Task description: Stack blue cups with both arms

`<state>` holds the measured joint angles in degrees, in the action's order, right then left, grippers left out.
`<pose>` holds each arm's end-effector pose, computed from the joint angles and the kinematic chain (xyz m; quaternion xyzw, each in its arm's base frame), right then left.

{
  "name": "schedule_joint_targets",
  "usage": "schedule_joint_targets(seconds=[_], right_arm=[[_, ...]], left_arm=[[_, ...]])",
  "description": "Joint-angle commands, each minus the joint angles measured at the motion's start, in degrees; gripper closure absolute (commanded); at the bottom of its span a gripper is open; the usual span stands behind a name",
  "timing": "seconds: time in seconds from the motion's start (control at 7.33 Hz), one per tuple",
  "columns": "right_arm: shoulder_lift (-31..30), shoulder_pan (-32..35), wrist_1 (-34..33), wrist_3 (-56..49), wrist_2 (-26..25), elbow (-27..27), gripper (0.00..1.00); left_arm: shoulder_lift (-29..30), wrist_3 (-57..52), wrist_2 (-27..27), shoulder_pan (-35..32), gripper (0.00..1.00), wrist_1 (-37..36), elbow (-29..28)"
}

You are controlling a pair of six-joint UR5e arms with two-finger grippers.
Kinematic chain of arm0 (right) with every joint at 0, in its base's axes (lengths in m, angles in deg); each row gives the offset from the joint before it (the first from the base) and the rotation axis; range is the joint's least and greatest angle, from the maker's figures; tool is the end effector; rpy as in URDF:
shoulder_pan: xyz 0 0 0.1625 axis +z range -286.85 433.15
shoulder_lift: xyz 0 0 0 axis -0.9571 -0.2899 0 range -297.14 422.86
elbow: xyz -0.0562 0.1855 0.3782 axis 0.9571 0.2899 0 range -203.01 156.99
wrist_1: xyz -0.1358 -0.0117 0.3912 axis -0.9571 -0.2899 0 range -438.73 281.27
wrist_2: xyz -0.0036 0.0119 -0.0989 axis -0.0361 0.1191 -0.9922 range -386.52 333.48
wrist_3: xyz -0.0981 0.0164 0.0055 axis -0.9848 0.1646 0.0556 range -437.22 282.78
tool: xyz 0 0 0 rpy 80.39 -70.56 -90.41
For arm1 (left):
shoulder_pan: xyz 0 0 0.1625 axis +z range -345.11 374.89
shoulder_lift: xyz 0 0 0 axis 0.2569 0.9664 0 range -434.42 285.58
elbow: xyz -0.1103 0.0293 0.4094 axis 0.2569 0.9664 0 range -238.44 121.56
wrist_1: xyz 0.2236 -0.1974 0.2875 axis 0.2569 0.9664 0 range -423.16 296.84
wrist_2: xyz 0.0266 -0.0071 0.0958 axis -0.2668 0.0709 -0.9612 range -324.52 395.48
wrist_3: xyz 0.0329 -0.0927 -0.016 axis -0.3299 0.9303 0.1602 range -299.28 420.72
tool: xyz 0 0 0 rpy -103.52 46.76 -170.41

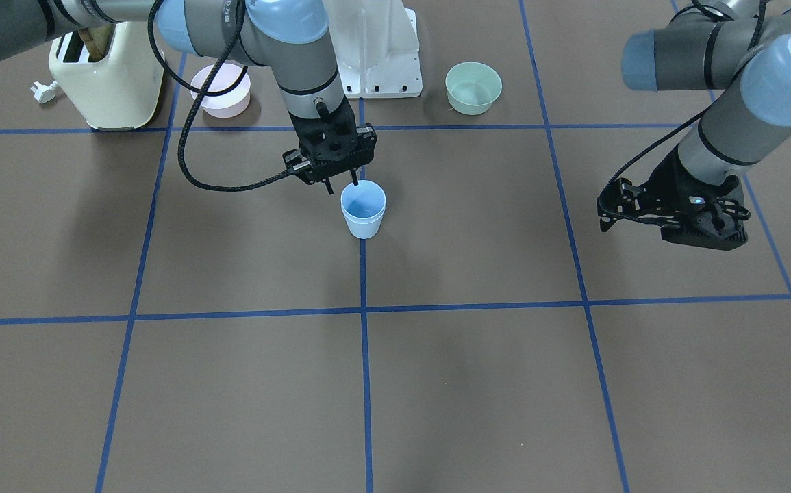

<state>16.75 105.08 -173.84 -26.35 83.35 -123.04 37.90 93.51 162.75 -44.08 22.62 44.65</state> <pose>-0.5091 -0.4345 0.1386 0.1087 -0.4225 -0.1274 0.8908 0.2506 -0.5581 0.3446 0.0536 0.3959 0.0720 0.9139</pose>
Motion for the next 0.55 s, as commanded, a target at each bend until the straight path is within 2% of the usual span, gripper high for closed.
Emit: schedule_joint_targets(seconds=[0.0,0.14,0.41], right_arm=[[-0.03,1.02,0.01,-0.07,0.08,-0.08,0.00],[-0.64,3.38,0.10,-0.86,0.52,-0.60,0.00],[-3.52,8.30,6.82,0.01,0.00,-0.52,0.00]], left_arm=[[0.00,-0.18,-0.09,-0.18,0.02,0.00,0.00],[0.00,-0.79,-0.18,-0.96,0.02,-0.09,0.00],[-0.09,-5.88,0.35,-4.55,0.02,-1.31,-0.70]])
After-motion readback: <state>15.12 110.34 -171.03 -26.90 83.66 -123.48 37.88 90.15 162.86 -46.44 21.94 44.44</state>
